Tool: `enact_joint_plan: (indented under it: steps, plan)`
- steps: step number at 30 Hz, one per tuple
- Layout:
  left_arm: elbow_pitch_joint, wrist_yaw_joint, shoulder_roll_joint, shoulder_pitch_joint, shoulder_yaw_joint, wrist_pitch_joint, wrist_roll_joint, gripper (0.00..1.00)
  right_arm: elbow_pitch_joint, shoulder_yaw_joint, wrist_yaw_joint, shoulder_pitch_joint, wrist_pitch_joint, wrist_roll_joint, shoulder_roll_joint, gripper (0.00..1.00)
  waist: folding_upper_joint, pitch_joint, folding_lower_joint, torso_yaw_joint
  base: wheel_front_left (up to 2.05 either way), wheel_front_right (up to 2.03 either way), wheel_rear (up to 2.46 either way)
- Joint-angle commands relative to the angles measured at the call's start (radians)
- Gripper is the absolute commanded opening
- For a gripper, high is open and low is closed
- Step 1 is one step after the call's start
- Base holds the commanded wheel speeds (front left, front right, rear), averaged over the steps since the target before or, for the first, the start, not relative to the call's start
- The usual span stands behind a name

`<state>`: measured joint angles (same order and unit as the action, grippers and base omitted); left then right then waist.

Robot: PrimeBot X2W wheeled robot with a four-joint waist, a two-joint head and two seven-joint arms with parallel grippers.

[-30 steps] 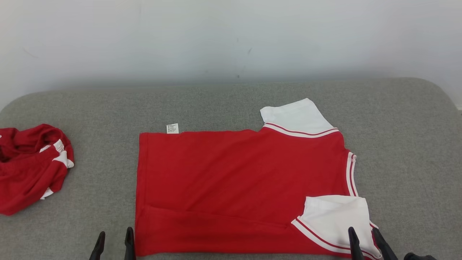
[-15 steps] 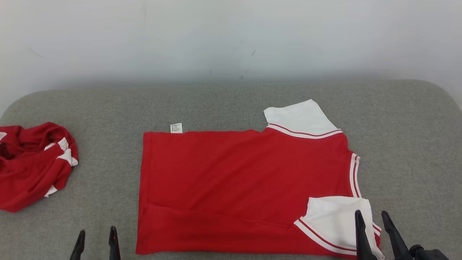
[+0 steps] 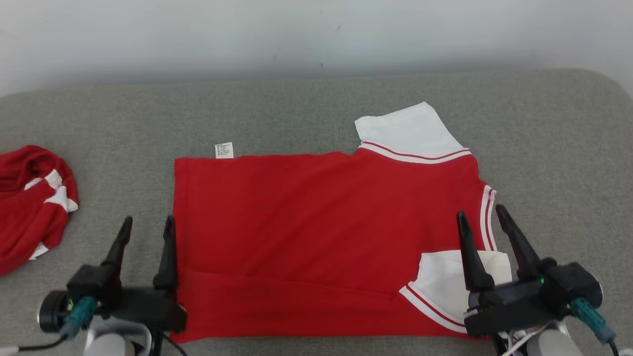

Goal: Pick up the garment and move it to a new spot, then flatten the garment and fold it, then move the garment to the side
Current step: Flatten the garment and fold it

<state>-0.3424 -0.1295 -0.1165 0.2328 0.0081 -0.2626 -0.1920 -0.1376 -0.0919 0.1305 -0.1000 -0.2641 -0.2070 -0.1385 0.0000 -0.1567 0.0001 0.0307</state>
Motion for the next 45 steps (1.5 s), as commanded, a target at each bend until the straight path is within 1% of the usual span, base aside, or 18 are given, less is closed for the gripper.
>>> enact_joint_plan:
  steps: [1,5,10,13,19,27,30,31,32,38,42,45]
  plan:
    - [-0.021,0.001,-0.019,0.063,-0.006,-0.003,-0.017,1.0,-0.004,-0.015,0.001,-0.047,0.0,0.003,-0.015,1.0,0.0,-0.077,-0.0001,0.048,0.0,0.0,0.0]
    - [-0.149,0.0,-0.061,0.201,-0.04,-0.002,-0.036,1.0,-0.03,-0.045,0.001,-0.16,0.0,-0.009,-0.028,1.0,0.0,-0.143,-0.0001,0.082,0.0,0.0,0.0]
    - [-0.316,0.0,-0.1,0.362,-0.066,0.008,-0.042,1.0,-0.054,-0.076,0.001,-0.25,0.0,-0.015,-0.03,1.0,0.0,-0.207,-0.0001,0.113,0.0,0.0,0.0]
    - [-0.402,0.0,-0.118,0.432,-0.079,0.014,-0.047,1.0,-0.062,-0.084,0.001,-0.272,0.0,-0.015,-0.03,1.0,0.0,-0.233,-0.0001,0.125,0.0,0.0,0.0]
    - [-0.535,0.0,-0.149,0.539,-0.074,0.014,-0.081,1.0,-0.075,-0.077,0.001,-0.28,-0.001,-0.018,-0.021,1.0,0.0,-0.267,-0.0001,0.143,0.0,0.0,0.0]
    - [-0.65,0.0,-0.15,0.616,-0.096,0.005,-0.146,1.0,-0.079,-0.069,0.001,-0.272,-0.001,-0.014,-0.026,1.0,0.0,-0.273,-0.0001,0.15,0.0,0.0,0.0]
    - [-0.665,0.0,-0.142,0.623,-0.1,0.003,-0.172,1.0,-0.081,-0.07,0.001,-0.277,0.0,-0.013,-0.031,1.0,0.0,-0.271,-0.0001,0.15,0.0,0.0,0.0]
    - [-0.675,0.0,-0.139,0.628,-0.11,0.002,-0.181,0.31,-0.082,-0.069,0.001,-0.278,-0.001,-0.012,-0.035,1.0,0.0,-0.269,-0.0001,0.148,0.0,0.0,0.0]
    - [-0.681,0.0,-0.136,0.632,-0.121,0.002,-0.191,0.0,-0.083,-0.068,0.001,-0.279,-0.001,-0.011,-0.038,1.0,0.0,-0.268,-0.0001,0.145,0.0,0.0,0.0]
    - [-0.682,0.0,-0.119,0.623,-0.168,0.0,-0.227,0.0,-0.113,-0.079,0.001,-0.303,-0.001,-0.03,-0.057,1.0,0.0,-0.252,-0.0001,0.115,0.0,0.0,0.0]
    - [-0.628,0.0,-0.122,0.62,-0.184,-0.002,-0.241,0.0,-0.214,-0.103,0.001,-0.371,0.004,-0.078,-0.083,1.0,0.0,-0.248,-0.0001,0.092,0.0,0.0,0.0]
    - [-0.574,0.0,-0.113,0.615,-0.185,-0.002,-0.238,0.0,-0.307,-0.117,0.001,-0.472,0.052,-0.126,-0.104,1.0,0.0,-0.248,-0.0001,0.071,0.0,0.0,0.0]
